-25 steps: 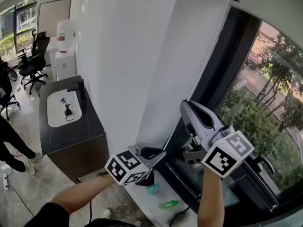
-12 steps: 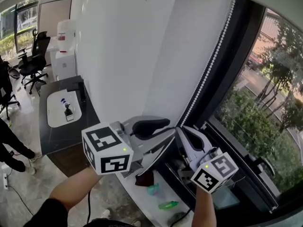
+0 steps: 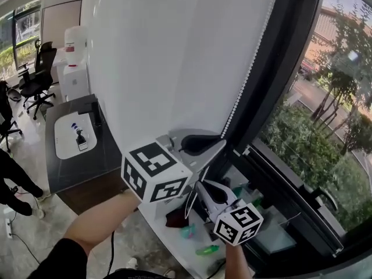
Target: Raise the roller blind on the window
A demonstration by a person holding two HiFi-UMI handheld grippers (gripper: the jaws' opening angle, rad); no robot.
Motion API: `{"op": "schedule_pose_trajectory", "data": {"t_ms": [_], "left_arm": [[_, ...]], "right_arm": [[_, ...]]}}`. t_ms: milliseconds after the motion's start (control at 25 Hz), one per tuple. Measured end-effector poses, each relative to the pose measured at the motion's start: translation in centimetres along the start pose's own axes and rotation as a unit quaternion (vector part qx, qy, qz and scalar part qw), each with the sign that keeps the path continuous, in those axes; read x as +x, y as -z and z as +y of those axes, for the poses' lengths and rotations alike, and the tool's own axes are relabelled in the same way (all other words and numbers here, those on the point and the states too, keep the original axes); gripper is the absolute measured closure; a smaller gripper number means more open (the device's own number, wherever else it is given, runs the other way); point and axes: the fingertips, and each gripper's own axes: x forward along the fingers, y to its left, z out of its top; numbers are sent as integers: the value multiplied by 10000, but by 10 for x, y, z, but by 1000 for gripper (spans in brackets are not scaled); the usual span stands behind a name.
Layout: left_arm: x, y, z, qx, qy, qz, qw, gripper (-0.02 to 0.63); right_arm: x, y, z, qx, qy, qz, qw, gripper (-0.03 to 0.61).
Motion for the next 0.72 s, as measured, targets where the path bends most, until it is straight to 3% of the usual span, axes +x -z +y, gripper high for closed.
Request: {"op": "schedule_pose_trajectory", "data": {"t_ms": [160,240,360,520,720], "left_arm": [[-3,5,6,-209,-150,-106,9996,604],[-7,21,7,-152,-237,76,9996,604],[-14,64,11,-234,-352,477,9980,604],[-23,109,9,-197,-540,745,9956,603],[-32,123,7,-126,-738,703,9947,603]], "right_arm": [[-19,-6,-1,514,-163,-177,9984,566],[-33,-19,-4,1026,-238,-601,9926,490],[-43,-35,-17,1529,89,-1072,9824,491],[-36,-31,-22,925,918,-828,9880,508],[-20,-20,-9,400,1383,-614,9877,515]]}}
